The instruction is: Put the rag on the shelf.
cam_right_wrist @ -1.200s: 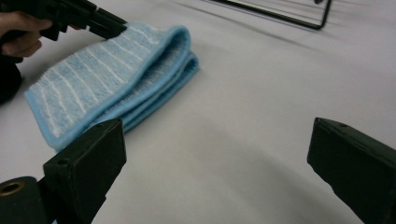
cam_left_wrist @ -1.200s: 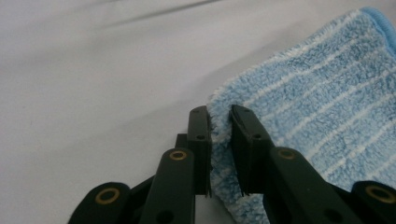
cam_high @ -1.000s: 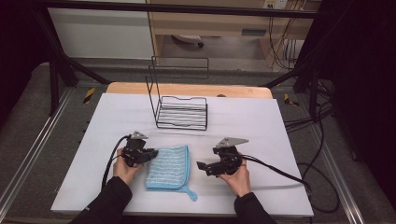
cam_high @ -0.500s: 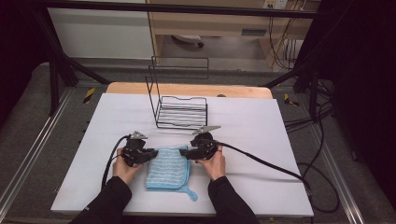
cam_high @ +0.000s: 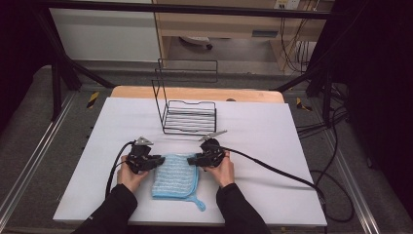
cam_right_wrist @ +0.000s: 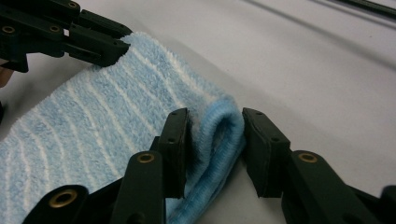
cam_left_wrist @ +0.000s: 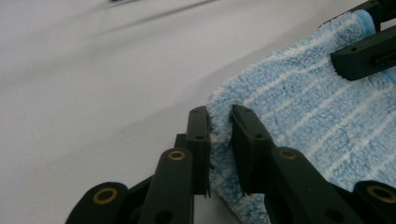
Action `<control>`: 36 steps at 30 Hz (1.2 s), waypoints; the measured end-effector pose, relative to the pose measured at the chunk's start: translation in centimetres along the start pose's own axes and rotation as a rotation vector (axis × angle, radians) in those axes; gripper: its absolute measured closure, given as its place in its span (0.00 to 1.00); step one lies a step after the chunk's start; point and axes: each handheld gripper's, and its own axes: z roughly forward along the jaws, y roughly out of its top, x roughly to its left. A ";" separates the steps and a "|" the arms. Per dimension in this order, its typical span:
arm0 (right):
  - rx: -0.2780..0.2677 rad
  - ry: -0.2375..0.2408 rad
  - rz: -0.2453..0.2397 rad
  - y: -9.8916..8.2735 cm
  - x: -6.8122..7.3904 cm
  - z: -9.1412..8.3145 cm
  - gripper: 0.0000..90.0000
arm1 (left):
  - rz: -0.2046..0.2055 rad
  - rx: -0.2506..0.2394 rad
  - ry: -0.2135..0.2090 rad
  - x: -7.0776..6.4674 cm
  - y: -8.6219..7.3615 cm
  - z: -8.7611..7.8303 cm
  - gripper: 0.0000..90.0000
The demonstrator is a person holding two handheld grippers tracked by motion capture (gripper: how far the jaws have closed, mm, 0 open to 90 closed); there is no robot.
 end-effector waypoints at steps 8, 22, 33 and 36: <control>0.000 0.021 0.044 0.0 0.0 0.1 0.83 | -0.018 -0.013 -0.016 0.2 -0.2 -0.1 0.87; -0.082 0.006 0.022 0.1 1.0 -1.5 0.85 | -0.028 -0.109 -0.046 0.1 0.0 -2.0 0.92; -0.171 0.005 -0.008 0.3 2.3 -3.5 0.85 | 0.017 -0.194 -0.054 -0.8 0.5 -4.4 0.92; -0.198 0.010 -0.021 0.4 2.7 -4.2 0.85 | 0.026 -0.206 -0.051 -1.1 0.6 -4.8 0.92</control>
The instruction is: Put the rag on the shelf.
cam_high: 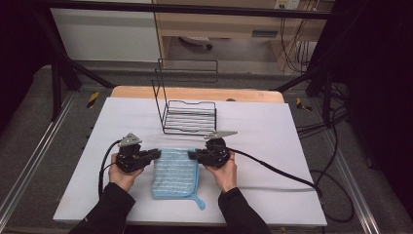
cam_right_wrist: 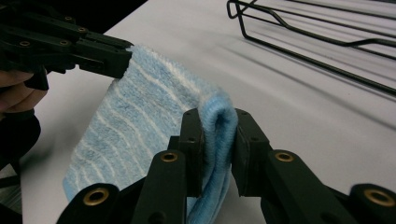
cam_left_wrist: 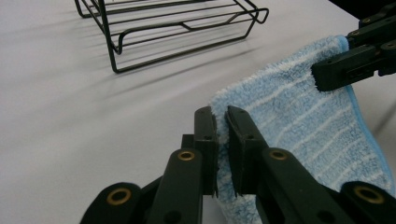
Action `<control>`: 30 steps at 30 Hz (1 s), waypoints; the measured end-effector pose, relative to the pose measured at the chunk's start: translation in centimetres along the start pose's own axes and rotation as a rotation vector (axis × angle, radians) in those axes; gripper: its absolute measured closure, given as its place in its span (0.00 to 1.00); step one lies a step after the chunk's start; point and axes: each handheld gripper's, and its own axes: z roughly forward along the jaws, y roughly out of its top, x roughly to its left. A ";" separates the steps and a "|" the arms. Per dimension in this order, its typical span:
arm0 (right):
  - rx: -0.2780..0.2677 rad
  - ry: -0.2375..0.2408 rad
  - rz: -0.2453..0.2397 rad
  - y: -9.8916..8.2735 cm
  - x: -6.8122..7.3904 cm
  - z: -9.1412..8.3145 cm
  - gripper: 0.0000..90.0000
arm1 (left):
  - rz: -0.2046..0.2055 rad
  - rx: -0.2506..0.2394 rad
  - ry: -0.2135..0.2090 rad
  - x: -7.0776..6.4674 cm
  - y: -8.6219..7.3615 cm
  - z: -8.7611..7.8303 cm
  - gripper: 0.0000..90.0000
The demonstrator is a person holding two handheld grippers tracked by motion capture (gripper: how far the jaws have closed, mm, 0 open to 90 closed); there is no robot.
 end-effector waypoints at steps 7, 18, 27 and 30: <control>-0.029 0.001 -0.013 0.3 0.5 -1.0 0.85 | 0.017 -0.024 -0.001 -0.6 0.4 -0.6 0.92; -0.089 -0.004 -0.043 0.7 1.4 -2.9 0.86 | 0.038 -0.084 -0.005 -1.9 1.4 -1.9 0.92; -0.151 -0.011 -0.078 1.5 2.3 -4.4 0.86 | 0.056 -0.142 0.005 -2.7 2.3 -3.1 0.92; -0.165 -0.015 -0.091 1.8 2.6 -4.8 0.86 | 0.058 -0.157 0.005 -2.9 2.7 -3.5 0.92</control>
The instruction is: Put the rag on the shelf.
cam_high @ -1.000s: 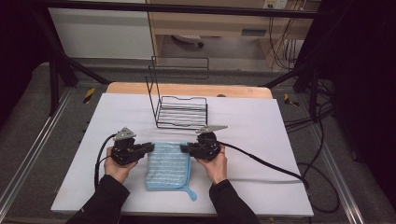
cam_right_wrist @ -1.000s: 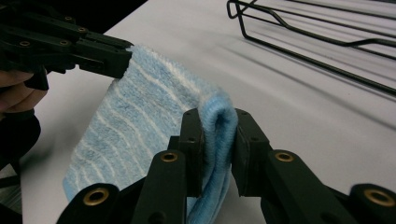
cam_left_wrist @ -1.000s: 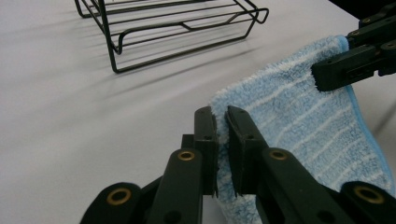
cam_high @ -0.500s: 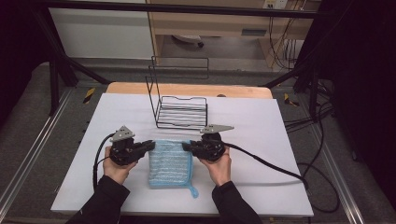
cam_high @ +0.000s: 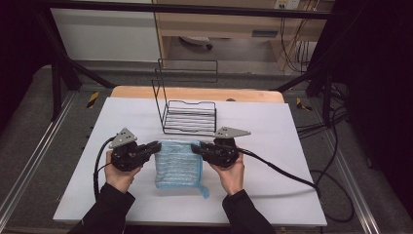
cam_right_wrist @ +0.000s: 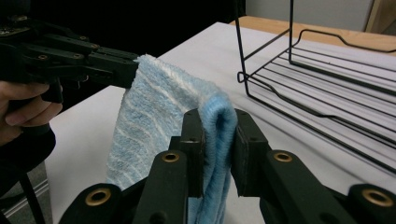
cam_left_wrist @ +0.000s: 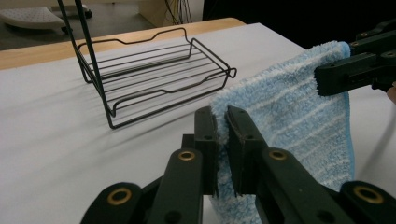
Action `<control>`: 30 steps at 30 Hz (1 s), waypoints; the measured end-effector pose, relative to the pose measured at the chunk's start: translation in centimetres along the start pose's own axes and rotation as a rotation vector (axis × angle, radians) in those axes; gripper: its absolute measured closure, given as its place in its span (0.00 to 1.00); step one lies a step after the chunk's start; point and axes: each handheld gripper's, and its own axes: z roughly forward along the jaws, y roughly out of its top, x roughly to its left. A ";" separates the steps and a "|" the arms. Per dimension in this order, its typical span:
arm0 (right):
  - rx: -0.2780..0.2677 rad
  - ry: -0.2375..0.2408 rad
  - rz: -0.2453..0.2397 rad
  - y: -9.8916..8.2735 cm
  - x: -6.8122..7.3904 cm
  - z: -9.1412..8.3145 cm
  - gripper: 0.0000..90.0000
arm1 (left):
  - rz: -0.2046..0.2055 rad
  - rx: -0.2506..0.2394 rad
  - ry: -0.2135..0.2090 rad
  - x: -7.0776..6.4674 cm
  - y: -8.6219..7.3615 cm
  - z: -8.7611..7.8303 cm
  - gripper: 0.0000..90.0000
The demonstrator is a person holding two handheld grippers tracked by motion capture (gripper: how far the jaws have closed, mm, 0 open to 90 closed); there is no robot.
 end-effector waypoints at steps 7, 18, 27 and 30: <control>-0.038 -0.012 -0.023 1.2 0.5 -0.9 0.86 | 0.011 -0.039 -0.005 -0.3 1.5 -0.6 0.92; -0.134 -0.052 -0.063 4.0 1.0 -2.9 0.86 | 0.025 -0.118 -0.004 -0.9 4.6 -1.0 0.92; -0.185 -0.079 -0.098 5.6 1.4 -3.7 0.86 | 0.034 -0.173 0.012 -1.0 6.4 -1.1 0.92; -0.203 -0.086 -0.108 6.2 1.5 -3.8 0.86 | 0.041 -0.201 0.025 -1.2 7.1 -1.1 0.92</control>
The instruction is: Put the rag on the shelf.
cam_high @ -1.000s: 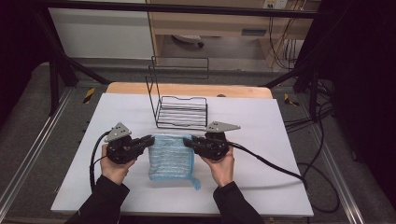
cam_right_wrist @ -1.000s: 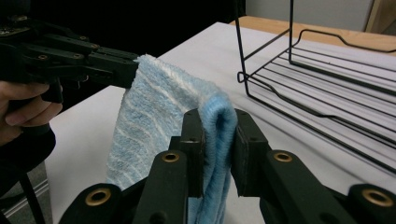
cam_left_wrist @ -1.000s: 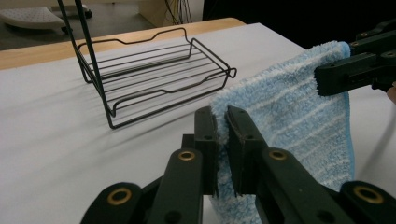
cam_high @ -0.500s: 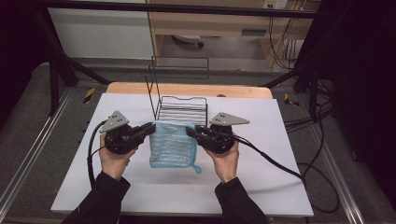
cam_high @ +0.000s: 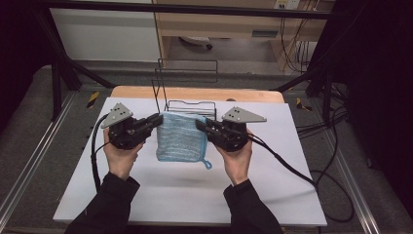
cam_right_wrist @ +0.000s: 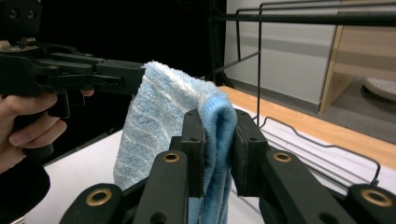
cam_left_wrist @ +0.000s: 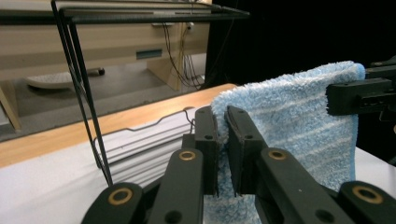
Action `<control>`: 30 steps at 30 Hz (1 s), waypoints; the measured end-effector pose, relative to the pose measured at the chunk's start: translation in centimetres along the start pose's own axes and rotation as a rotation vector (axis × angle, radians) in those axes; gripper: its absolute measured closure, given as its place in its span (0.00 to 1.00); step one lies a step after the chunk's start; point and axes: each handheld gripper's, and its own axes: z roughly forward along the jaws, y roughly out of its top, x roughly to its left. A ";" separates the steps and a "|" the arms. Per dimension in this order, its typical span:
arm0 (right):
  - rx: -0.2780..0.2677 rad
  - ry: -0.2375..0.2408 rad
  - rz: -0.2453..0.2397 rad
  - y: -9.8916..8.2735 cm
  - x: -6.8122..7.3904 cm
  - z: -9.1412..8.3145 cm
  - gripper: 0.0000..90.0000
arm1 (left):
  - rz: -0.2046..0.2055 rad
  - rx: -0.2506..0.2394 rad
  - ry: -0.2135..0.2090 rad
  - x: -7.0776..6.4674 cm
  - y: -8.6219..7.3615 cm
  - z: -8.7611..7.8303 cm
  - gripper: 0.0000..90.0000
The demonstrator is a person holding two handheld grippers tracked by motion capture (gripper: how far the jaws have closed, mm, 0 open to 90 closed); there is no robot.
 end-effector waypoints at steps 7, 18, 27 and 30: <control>-0.029 -0.021 -0.022 1.3 -0.1 -0.3 0.86 | -0.001 -0.036 -0.001 0.0 1.1 0.2 0.92; -0.083 -0.050 -0.061 4.1 -0.6 -0.6 0.87 | 0.006 -0.113 0.003 -0.1 3.6 0.4 0.93; -0.114 -0.067 -0.090 6.2 -0.7 -0.7 0.87 | 0.011 -0.153 0.005 0.1 5.7 0.5 0.93; -0.123 -0.069 -0.094 6.8 -0.8 -0.7 0.87 | 0.010 -0.165 0.004 0.2 6.4 0.5 0.93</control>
